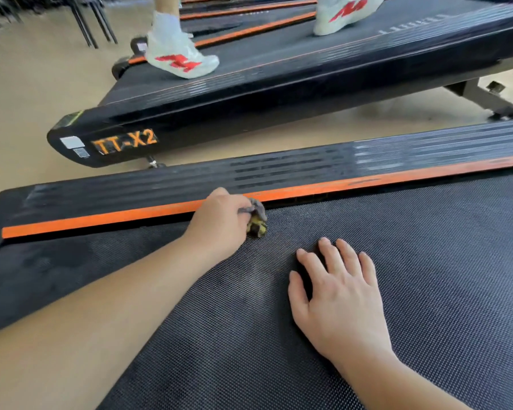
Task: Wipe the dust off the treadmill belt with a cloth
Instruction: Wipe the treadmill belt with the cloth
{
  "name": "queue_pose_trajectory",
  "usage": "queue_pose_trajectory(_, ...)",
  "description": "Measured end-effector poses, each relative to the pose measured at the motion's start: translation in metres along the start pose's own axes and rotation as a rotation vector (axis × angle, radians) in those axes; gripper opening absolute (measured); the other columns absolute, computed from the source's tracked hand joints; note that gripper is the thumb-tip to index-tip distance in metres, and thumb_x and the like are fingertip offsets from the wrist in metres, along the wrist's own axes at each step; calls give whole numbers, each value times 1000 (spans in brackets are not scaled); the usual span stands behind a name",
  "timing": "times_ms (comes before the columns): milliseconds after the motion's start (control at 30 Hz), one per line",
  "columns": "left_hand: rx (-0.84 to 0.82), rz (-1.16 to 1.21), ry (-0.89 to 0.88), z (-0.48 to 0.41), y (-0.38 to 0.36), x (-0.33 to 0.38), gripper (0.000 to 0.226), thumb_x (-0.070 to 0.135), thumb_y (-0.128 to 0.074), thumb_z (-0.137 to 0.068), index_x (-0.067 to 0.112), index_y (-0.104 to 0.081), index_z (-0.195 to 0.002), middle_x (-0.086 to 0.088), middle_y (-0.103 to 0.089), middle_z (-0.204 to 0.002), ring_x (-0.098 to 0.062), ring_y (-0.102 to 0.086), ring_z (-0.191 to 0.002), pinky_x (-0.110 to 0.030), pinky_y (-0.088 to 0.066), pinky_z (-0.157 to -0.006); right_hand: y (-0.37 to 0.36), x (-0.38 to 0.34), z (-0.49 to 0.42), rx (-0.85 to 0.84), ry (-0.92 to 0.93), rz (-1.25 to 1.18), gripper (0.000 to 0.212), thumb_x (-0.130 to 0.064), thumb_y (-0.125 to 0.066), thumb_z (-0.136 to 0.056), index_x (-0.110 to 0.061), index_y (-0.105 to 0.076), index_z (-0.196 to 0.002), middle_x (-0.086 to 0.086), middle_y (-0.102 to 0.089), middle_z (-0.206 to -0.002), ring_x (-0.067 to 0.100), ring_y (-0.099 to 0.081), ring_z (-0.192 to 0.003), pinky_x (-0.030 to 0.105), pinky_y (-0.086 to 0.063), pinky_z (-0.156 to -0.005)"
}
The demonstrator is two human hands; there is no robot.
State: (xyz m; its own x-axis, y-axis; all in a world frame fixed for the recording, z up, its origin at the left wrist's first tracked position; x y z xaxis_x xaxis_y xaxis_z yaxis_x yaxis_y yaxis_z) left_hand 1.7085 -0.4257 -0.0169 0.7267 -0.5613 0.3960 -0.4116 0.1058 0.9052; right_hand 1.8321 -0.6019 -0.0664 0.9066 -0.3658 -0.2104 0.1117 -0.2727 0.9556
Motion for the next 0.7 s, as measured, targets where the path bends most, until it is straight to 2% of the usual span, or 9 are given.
queue_pose_trajectory(133,14,11,-55,-5,-16,23,15,19,-61,-94,17,-73,-102,-8,-45,-127,-24,-55,-92,-30,-45,-82,-2,0,-1,-12,2,13,44,-53,-44,-96,-31,-65,-128,5,-58,-144,36,-43,-142,58,-29,-118)
queue_pose_trajectory(167,-8,-20,-77,-7,-17,24,14,22,-61,-94,17,-72,-102,-6,-44,-129,-24,-54,-95,-31,-45,-84,-2,0,-1,-12,2,14,44,-53,-44,-96,-31,-65,-129,4,-57,-145,35,-43,-142,58,-29,-118)
queue_pose_trajectory(267,-84,-85,-116,-7,-13,23,10,32,-62,-92,22,-64,-95,0,-50,-106,-26,-56,-92,-40,-50,-80,-2,0,-2,-14,2,19,45,-54,-42,-97,-32,-64,-129,4,-57,-145,35,-42,-142,58,-29,-118)
queue_pose_trajectory(400,-174,-59,-89,18,3,16,18,39,-63,-91,28,-60,-77,10,-54,-83,-17,-56,-80,-32,-45,-69,-1,0,-1,4,11,27,44,-52,-45,-96,-30,-65,-129,6,-58,-144,37,-44,-140,58,-30,-116)
queue_pose_trajectory(533,-401,10,-49,44,24,13,22,52,-66,-86,31,-72,-91,12,-66,-78,-4,-60,-72,-26,-49,-69,0,-1,-1,10,8,29,43,-52,-46,-96,-30,-65,-128,6,-58,-143,37,-44,-139,57,-31,-116)
queue_pose_trajectory(567,-394,27,-51,48,30,12,27,56,-66,-85,33,-72,-97,13,-66,-83,-3,-60,-76,-27,-50,-74,0,-1,-1,15,9,24,43,-52,-46,-96,-30,-65,-128,6,-58,-142,37,-44,-139,57,-31,-116)
queue_pose_trajectory(633,-199,-29,-178,52,43,13,32,55,-67,-84,37,-70,-111,16,-60,-107,-5,-57,-99,-32,-49,-92,0,-1,0,16,10,25,44,-52,-46,-95,-29,-65,-128,6,-58,-142,37,-44,-139,57,-31,-116)
queue_pose_trajectory(667,-131,-56,-275,55,45,15,39,50,-70,-85,37,-67,-121,12,-55,-124,-9,-50,-114,-33,-43,-103,0,-2,0,14,10,27,45,-52,-46,-95,-29,-65,-128,6,-58,-143,37,-44,-139,57,-31,-116)
queue_pose_trajectory(700,-154,-59,-370,58,39,15,45,44,-71,-86,35,-62,-129,8,-48,-138,-12,-43,-127,-33,-36,-111,0,-2,0,12,10,30,45,-52,-46,-96,-29,-65,-129,6,-58,-143,37,-44,-140,57,-31,-116)
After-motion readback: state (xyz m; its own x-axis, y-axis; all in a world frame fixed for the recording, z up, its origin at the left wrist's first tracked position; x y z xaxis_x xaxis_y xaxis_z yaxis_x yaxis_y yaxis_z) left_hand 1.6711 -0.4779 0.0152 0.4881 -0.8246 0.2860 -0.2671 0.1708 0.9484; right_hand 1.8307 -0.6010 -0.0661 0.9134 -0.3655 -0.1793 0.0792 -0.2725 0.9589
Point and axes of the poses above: each hand's wrist, its own z-axis away from the middle knuckle, its own y-axis out of the back of the hand, x = y × z, the point moved 5 cm from there along -z, towards the middle knuckle
